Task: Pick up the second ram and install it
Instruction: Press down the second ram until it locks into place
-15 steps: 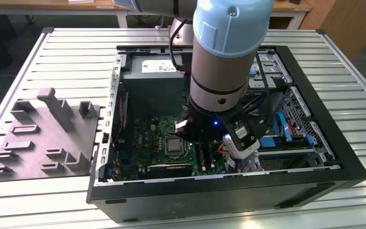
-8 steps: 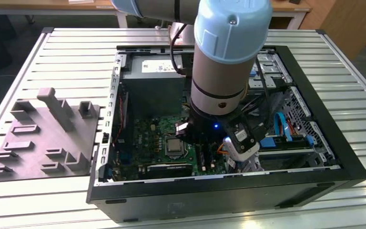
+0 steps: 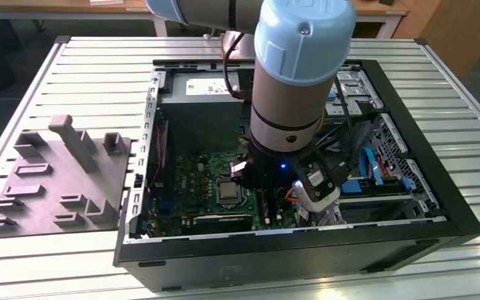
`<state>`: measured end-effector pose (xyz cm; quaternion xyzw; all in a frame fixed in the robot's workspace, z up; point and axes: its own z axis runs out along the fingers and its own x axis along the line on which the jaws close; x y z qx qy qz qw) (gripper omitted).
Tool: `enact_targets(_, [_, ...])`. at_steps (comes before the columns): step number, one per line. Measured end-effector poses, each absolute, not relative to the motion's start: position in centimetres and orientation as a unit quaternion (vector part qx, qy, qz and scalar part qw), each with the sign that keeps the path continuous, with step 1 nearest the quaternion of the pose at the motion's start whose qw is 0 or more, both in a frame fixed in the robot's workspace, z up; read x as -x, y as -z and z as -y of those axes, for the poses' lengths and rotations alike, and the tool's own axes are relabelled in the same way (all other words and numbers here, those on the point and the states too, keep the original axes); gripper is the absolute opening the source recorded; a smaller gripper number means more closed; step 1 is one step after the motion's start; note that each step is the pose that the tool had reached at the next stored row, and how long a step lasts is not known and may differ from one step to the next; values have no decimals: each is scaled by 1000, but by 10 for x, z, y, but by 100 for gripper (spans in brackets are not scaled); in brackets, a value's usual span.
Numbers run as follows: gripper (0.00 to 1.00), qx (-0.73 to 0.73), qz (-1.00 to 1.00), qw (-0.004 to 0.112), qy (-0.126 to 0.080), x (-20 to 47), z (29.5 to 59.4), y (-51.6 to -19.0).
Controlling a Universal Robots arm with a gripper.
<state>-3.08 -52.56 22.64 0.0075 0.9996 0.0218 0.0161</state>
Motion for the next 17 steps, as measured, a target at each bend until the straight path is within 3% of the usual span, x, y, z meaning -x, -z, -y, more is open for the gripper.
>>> enact_targets(17, [10, -8, -1000, 16, -22, 31, 526, -221])
